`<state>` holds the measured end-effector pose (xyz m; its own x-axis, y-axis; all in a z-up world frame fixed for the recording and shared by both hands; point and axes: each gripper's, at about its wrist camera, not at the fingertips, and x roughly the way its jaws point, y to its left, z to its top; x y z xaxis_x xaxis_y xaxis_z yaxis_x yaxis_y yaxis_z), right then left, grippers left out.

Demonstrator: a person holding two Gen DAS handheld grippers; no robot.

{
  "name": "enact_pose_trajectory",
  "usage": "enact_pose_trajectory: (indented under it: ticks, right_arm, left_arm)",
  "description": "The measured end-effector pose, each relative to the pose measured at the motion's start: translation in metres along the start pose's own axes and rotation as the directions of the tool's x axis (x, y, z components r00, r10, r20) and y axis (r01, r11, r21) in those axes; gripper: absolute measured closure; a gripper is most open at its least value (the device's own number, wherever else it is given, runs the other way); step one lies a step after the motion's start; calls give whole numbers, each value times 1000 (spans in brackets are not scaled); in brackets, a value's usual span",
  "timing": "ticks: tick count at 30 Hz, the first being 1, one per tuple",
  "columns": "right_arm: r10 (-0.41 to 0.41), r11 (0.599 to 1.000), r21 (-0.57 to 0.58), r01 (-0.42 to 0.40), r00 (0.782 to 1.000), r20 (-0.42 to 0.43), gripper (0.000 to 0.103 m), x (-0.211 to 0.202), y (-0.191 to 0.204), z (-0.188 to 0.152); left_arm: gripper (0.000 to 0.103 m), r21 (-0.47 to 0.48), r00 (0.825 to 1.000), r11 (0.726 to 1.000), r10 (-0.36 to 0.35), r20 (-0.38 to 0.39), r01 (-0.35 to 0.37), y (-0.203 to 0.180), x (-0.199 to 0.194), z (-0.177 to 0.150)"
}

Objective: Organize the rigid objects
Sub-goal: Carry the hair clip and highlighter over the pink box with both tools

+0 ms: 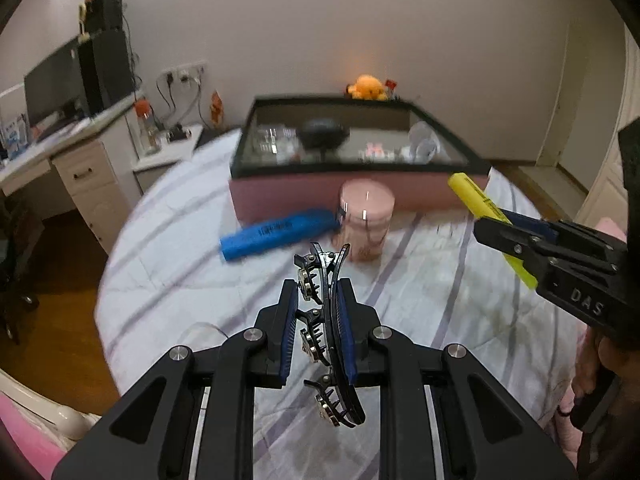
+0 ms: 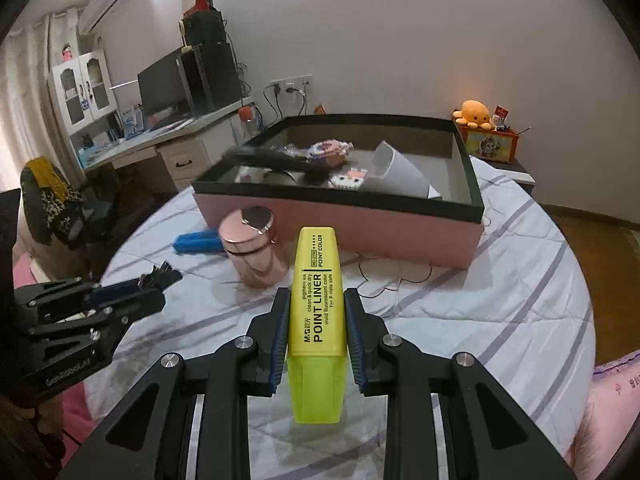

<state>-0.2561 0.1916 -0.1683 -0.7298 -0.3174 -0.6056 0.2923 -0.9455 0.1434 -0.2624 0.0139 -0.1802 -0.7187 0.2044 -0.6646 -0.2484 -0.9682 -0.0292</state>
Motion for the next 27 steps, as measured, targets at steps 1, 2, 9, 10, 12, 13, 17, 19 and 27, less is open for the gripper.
enact_pose_trajectory:
  ticks: [1, 2, 9, 10, 12, 13, 17, 19, 27]
  right_arm:
    - [-2, 1000, -4, 2, 1000, 13, 76, -5, 1, 2]
    - [-2, 1000, -9, 3, 999, 37, 76, -14, 3, 7]
    - [-15, 998, -60, 29, 974, 227, 76, -78, 21, 32]
    - [-11, 997, -70, 31, 965, 261, 76, -91, 25, 35]
    - [-8, 996, -84, 34, 955, 297, 76, -106, 32, 39]
    - [-13, 994, -94, 46, 946, 325, 76, -116, 36, 41]
    - [-10, 991, -117, 59, 925, 381, 76, -141, 49, 46]
    - [-13, 990, -120, 69, 910, 415, 76, -152, 53, 47]
    - [-12, 988, -133, 83, 884, 466, 76, -182, 62, 51]
  left_arm:
    - [84, -5, 1000, 1000, 3, 20, -3, 0, -7, 5]
    - [84, -5, 999, 1000, 7, 43, -7, -1, -15, 9]
    - [84, -11, 977, 999, 39, 211, -37, -12, -73, 38]
    - [84, -18, 970, 999, 48, 238, -45, -14, -81, 40]
    - [84, -5, 961, 999, 42, 273, -43, -18, -97, 44]
    - [84, -11, 953, 998, 57, 298, -56, -20, -105, 47]
    - [84, 18, 935, 996, 76, 345, -87, -28, -132, 52]
    - [84, 28, 927, 996, 69, 367, -85, -31, -143, 53]
    - [84, 6, 873, 995, 87, 480, -102, -35, -196, 58]
